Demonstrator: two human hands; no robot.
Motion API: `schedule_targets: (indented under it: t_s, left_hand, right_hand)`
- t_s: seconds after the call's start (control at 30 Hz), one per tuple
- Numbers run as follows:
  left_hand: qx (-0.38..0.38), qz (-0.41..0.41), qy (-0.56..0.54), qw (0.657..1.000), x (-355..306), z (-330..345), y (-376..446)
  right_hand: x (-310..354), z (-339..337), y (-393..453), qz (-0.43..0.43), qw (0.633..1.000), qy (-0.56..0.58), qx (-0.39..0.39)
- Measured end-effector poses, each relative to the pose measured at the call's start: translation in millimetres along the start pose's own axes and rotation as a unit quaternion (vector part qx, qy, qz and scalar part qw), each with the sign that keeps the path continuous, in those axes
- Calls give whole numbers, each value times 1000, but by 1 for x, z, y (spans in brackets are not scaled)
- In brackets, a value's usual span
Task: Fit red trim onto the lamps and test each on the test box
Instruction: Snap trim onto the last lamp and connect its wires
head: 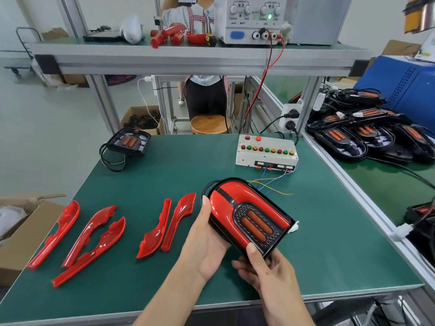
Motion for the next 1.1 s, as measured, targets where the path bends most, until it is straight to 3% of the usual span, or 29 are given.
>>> schedule_targets:
  t_s: [0.3,0.47,1.1]
  left_hand:
    - [-10,-34,-46,998,-3,-4,6]
    - [-54,-7,-25,998,-6,-4,7]
    - [-46,7,5,999,-5,-4,6]
  right_hand:
    - [-4,1,-2,-25,999,-24,7]
    - [-4,2,-3,-24,999,-28,12]
    - [0,2,-2,18,999,-24,27]
Point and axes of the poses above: each hand's wrist, its own y-axis towards the middle knuckle, its own z-axis out of the palm, x = y × z, the point moved 3 cm from there along y, towards the middle knuckle, and after that the axes turned 1 degree about -y, right-handed, at the moved point
